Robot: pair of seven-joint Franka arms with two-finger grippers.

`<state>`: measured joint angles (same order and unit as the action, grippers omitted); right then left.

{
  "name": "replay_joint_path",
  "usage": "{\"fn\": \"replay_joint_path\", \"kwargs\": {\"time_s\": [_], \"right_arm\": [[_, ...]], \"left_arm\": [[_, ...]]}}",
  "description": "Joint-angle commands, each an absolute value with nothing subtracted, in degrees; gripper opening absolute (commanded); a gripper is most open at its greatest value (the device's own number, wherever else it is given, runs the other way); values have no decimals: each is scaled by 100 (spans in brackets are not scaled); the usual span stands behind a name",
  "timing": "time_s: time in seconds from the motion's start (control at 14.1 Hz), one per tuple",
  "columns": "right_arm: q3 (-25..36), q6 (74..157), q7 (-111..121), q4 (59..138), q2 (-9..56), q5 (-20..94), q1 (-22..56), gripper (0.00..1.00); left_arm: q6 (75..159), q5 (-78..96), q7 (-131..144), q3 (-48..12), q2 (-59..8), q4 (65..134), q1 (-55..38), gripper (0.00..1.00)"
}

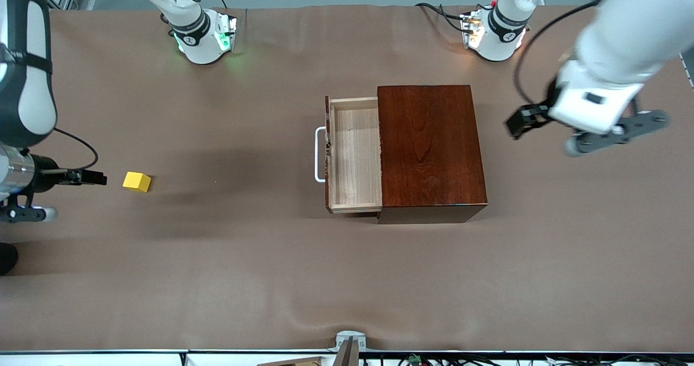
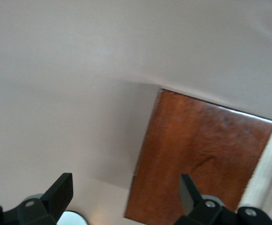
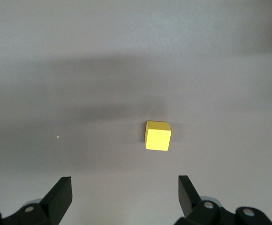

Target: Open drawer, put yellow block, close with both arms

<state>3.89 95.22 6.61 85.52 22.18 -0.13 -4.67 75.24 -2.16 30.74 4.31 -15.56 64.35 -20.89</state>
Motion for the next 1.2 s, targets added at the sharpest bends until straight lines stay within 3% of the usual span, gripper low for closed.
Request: {"fn": "replay_joint_path", "kwargs": {"time_s": [0.0, 0.28, 0.64, 0.78, 1.13], "right_arm": [[325, 9623, 633, 8525, 2381, 70, -597, 100], [325, 9667, 413, 8604, 2864, 70, -650, 100], [316, 10563, 492, 9421, 2865, 79, -782, 100], [316, 10766, 518, 9597, 2856, 70, -817, 100], [316, 11661, 974, 10229, 2865, 70, -1001, 100]], "left_arm": [[7567, -308, 2603, 325, -1038, 7092, -1786, 100], [7988, -308, 1821, -349, -555, 7873, -688, 100], [8745, -290, 985, -711, 570, 9490, -80, 100], [8754, -299, 949, -1036, 729, 9641, 219, 100], [8754, -273, 608, -1002, 914, 9738, 185, 100]]}}
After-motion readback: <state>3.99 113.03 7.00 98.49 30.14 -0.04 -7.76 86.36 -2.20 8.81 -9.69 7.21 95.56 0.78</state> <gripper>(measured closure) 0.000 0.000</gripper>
